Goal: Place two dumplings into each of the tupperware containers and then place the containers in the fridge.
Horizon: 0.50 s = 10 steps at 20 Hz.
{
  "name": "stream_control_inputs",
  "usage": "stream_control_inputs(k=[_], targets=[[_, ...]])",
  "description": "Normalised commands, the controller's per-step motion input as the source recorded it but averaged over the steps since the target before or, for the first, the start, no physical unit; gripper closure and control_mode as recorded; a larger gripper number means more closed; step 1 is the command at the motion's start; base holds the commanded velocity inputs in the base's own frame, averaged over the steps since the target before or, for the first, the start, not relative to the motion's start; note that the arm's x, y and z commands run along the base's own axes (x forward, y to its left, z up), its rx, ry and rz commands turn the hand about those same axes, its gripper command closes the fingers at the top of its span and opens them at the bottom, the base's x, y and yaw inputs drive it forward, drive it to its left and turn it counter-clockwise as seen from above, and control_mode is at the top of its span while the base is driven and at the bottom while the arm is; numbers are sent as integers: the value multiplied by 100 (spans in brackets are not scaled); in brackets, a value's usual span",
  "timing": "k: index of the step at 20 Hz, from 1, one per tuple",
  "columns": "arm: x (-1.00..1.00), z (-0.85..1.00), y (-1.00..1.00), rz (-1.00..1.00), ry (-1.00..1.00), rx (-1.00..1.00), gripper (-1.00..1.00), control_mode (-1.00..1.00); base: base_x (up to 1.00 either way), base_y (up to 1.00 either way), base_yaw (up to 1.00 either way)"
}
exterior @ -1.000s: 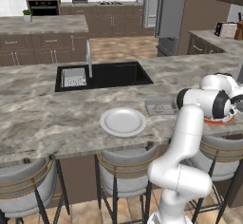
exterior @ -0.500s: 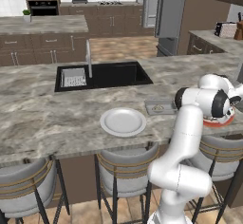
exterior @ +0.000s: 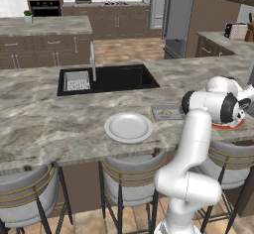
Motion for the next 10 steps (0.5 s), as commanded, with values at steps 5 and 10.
stream_control_inputs(k=[5,10], targets=[[-30,91,16,19,-7,-4,100,-100,0,0,0],[-7,53,86,37,-3,-3,100,-100,0,0,0]])
